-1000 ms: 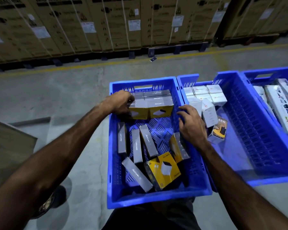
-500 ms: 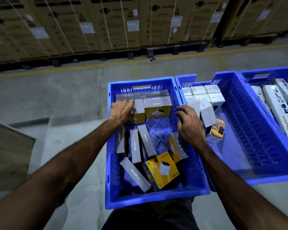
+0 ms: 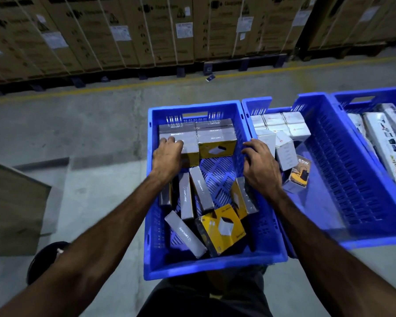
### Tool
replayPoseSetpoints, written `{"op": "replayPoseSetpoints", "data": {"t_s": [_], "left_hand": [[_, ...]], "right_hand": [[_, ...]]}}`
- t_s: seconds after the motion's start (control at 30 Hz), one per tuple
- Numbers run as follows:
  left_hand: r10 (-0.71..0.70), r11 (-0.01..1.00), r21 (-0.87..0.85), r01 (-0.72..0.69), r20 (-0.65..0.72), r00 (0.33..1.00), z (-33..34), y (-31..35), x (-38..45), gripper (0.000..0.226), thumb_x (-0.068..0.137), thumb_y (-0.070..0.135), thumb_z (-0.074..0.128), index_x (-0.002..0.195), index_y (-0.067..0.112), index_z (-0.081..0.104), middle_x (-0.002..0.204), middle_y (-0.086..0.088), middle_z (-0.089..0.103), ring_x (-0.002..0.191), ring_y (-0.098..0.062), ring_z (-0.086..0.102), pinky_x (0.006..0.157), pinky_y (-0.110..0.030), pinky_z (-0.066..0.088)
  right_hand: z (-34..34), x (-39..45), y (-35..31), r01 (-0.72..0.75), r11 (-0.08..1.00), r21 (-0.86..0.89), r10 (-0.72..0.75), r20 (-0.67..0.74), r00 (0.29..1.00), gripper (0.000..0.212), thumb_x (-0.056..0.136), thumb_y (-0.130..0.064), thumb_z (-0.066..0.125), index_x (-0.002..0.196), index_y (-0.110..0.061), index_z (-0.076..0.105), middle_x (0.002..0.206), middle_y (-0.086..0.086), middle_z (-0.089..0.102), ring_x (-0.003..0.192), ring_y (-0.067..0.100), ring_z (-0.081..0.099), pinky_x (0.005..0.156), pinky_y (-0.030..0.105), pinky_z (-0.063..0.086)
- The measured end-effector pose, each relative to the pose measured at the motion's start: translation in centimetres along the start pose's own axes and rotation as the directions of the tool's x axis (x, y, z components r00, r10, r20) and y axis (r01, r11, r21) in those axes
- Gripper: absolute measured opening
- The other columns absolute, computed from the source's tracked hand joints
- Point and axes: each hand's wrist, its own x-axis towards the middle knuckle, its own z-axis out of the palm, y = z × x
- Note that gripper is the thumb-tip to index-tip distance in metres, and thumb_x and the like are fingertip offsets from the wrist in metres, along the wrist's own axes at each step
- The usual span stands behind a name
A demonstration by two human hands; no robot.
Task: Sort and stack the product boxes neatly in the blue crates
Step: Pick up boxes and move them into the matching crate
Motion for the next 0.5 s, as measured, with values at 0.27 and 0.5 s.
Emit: {"op": "replayPoseSetpoints", "data": {"t_s": [0.27, 0.5], "left_hand": [[0.371, 0.924, -0.140, -0.356, 0.110, 0.922, 1.2, 2.5, -10.3, 0.040, 0.096, 0.027, 0.070, 0.135, 0.024, 0.065, 0.141, -0.006, 0.058, 0.132, -0.025, 0.049, 0.106, -0.046, 0.048], [-0.055, 0.988, -0.144, 0.050, -0.035, 0.998, 1.2, 1.9, -11.6, 0.043, 0.088, 0.028, 0.072, 0.126, 0.011, 0.060, 0.125, -0.017, 0.056, 0.113, -0.037, 0.054, 0.088, -0.047, 0.055]], "right_hand": [[-0.2, -0.1, -0.1, -0.013, 1.000, 0.008, 0.013, 0.000, 1.000, 0.024, 0.095, -0.007, 0.055, 0.111, -0.003, 0.072, 0.131, 0.008, 0.064, 0.135, 0.024, 0.050, 0.101, 0.039, 0.051], [-0.3, -0.1, -0.2, -0.015, 1.000, -0.005, 0.015, 0.014, 1.000, 0.025, 0.095, -0.005, 0.057, 0.114, -0.002, 0.073, 0.133, 0.009, 0.064, 0.137, 0.026, 0.049, 0.107, 0.042, 0.048]]}}
